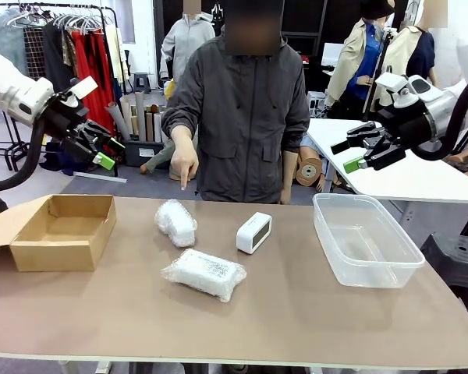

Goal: Separate and place wrapped and unwrapped clocks.
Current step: Pick up the Digital clock indicated by the person.

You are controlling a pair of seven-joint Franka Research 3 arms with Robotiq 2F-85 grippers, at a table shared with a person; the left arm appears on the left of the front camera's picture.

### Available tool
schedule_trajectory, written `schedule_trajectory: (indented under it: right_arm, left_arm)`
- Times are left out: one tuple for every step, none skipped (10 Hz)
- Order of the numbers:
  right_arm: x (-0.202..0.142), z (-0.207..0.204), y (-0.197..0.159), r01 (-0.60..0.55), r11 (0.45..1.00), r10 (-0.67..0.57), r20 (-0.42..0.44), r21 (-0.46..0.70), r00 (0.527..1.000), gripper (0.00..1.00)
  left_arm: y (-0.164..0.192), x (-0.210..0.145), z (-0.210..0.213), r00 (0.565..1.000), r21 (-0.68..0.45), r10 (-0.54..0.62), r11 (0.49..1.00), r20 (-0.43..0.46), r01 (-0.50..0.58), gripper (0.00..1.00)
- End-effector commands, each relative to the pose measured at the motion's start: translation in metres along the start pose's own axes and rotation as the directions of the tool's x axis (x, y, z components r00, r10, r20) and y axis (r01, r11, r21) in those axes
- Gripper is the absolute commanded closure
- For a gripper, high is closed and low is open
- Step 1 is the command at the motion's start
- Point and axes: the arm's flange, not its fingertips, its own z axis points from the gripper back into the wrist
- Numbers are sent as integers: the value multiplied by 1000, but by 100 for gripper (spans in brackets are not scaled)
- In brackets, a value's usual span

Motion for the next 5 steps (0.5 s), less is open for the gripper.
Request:
schedule_trajectory:
  right_arm:
    - [1, 1, 0, -2, 1000, 2, 5, 1, 1000, 0]
    - [1, 1, 0, -2, 1000, 2, 5, 1, 1000, 0]
    - [1, 1, 0, -2, 1000, 2, 5, 1, 1000, 0]
    - [1, 1, 0, -2, 1000, 2, 5, 1, 1000, 0]
    - [1, 1, 0, -2, 1000, 2, 5, 1, 1000, 0]
  left_arm:
    - [0, 1, 1, 1000, 3, -2, 1000, 1, 2, 0]
    - [0, 1, 1, 1000, 3, -2, 1000, 1, 2, 0]
    - [0, 1, 1, 1000, 3, -2, 1000, 1, 2, 0]
    - [0, 1, 1, 1000, 3, -2, 1000, 1, 2, 0]
    - [0, 1, 1, 1000, 3, -2, 1000, 1, 2, 0]
